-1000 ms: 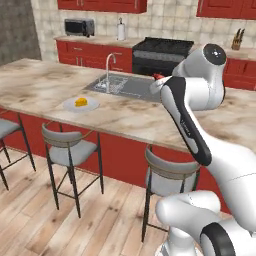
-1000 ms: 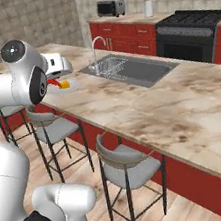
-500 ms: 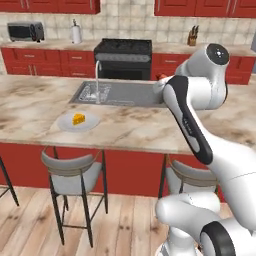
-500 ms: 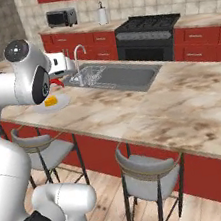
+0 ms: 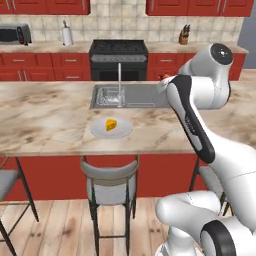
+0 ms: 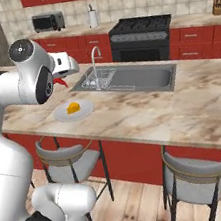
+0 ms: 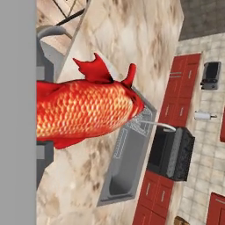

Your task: Take the cheese, fish, and tomato from the fridge and place them on the plate on the dining counter to create an appetizer plate.

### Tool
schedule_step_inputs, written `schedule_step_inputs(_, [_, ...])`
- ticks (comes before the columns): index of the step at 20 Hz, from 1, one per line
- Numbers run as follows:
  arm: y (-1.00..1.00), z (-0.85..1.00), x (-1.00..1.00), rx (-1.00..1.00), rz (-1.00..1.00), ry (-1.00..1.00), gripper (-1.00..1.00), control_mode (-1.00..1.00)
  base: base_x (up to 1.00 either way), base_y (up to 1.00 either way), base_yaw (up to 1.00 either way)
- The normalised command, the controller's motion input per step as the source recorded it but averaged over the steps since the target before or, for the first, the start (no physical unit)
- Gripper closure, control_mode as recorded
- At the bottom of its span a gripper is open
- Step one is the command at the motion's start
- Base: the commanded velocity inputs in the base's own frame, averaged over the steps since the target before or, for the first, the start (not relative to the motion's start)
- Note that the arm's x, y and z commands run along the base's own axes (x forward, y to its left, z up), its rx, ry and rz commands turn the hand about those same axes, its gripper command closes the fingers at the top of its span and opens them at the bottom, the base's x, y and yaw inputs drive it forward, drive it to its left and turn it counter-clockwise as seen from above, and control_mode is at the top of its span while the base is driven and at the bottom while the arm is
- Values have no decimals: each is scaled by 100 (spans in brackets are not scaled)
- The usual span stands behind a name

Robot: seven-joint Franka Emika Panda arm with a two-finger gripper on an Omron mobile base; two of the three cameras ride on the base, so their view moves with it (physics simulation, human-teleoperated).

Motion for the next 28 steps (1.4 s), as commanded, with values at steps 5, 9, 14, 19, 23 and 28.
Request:
schedule_step_inputs(5, [0,0,0,0,0,0,100,100,42,100,-22])
schedule_step_inputs(9, [0,0,0,0,0,0,100,100,65,99,-23])
schedule_step_inputs(14, [0,0,0,0,0,0,100,100,89,44,-21])
schedule_step_inputs(19, [0,0,0,0,0,0,100,100,52,-8,-12])
schedule_step_inputs(23, [0,0,0,0,0,0,100,100,9,-6,-3])
schedule_step_inputs(28, [0,0,0,0,0,0,100,100,0,-2,0])
